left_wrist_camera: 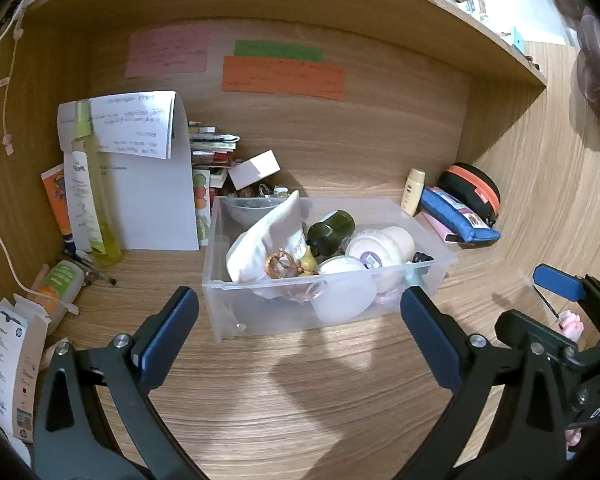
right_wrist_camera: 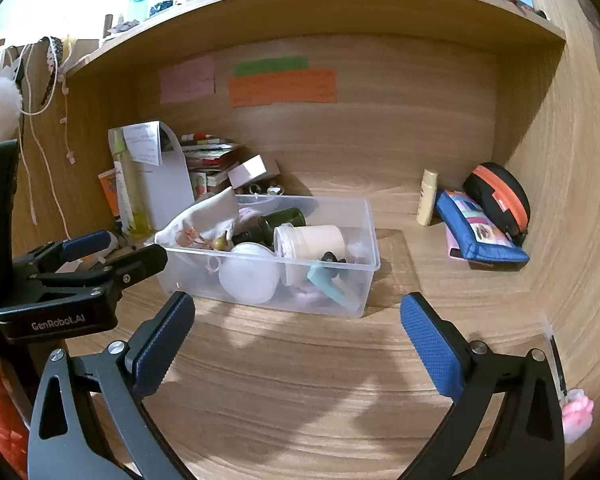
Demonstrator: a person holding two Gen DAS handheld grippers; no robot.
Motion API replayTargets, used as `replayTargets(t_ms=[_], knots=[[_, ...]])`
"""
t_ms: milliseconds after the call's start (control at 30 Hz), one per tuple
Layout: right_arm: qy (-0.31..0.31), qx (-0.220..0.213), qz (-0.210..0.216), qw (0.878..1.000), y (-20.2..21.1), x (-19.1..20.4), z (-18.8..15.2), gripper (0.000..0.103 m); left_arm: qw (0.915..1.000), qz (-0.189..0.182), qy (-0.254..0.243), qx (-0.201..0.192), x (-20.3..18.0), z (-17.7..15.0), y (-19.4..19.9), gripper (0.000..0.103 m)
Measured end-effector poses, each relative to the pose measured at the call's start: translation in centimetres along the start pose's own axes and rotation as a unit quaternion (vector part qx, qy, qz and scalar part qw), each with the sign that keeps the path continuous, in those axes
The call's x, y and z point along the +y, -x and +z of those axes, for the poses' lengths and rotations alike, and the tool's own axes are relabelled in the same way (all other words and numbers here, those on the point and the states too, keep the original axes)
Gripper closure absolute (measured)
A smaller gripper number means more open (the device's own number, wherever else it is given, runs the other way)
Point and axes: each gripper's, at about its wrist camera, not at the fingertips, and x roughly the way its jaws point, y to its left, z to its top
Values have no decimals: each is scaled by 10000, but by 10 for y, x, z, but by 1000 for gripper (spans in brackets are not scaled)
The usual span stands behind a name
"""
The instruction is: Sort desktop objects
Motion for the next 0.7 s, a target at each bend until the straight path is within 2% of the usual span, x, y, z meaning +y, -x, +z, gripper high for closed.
replayTargets(t_ms=[700], knots=[[-101, 58, 35, 9999, 1, -3, -1, 0, 9998, -55, -160, -60, -11, -1, 5, 1]])
